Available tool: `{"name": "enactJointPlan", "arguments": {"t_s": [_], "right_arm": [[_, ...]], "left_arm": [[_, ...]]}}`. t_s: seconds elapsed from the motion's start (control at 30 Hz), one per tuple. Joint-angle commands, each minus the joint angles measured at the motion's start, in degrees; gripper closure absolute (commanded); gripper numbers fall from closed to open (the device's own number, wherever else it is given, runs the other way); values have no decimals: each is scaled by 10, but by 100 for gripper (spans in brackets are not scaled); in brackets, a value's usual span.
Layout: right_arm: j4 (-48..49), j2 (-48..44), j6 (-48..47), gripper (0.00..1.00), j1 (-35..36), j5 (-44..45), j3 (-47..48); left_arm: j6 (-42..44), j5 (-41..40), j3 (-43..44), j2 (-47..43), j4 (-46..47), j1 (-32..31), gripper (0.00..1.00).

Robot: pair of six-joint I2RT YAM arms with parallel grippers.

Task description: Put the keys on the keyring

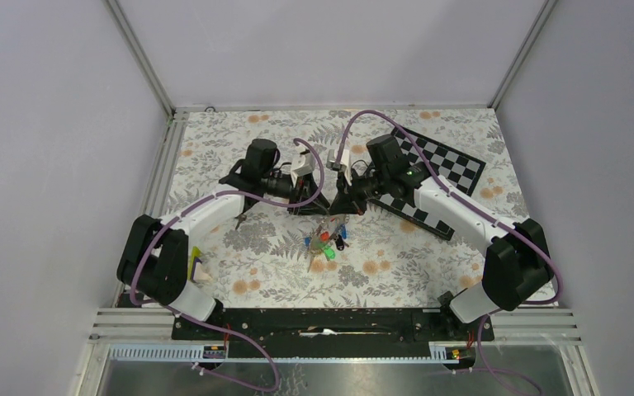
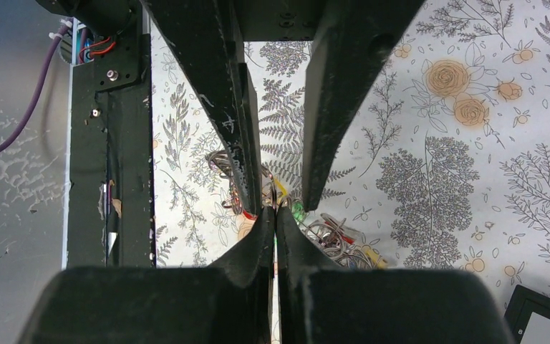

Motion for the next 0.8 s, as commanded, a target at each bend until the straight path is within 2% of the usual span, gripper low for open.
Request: {"name": "enactJointPlan", "arguments": {"t_s": [0.0, 0.2, 0.3, 0.33, 0.6, 0.63, 0.67, 0.77], "right_arm": [[19, -14, 6, 100, -6, -30, 6], [32, -17, 18, 100, -12, -35, 0], [36, -16, 22, 100, -14, -38, -1], [36, -15, 22, 100, -14, -39, -1], [36, -14, 28, 100, -15, -23, 0], [37, -16, 30, 97, -16, -20, 0], [36, -18, 32, 86, -19, -14, -1], [36, -28, 36, 66, -27, -2, -5]], "left_arm": [[32, 12, 1, 8, 3, -8, 72], [82, 20, 9, 13, -56, -9, 80], [86, 25, 10, 14, -60, -9, 92], [85, 26, 11, 15, -59, -9, 99], [84, 34, 22, 6, -66, -9, 100], [83, 34, 25, 4, -69, -8, 100], [82, 40, 33, 1, -77, -5, 100], [71, 51, 41, -2, -83, 7, 100]]}}
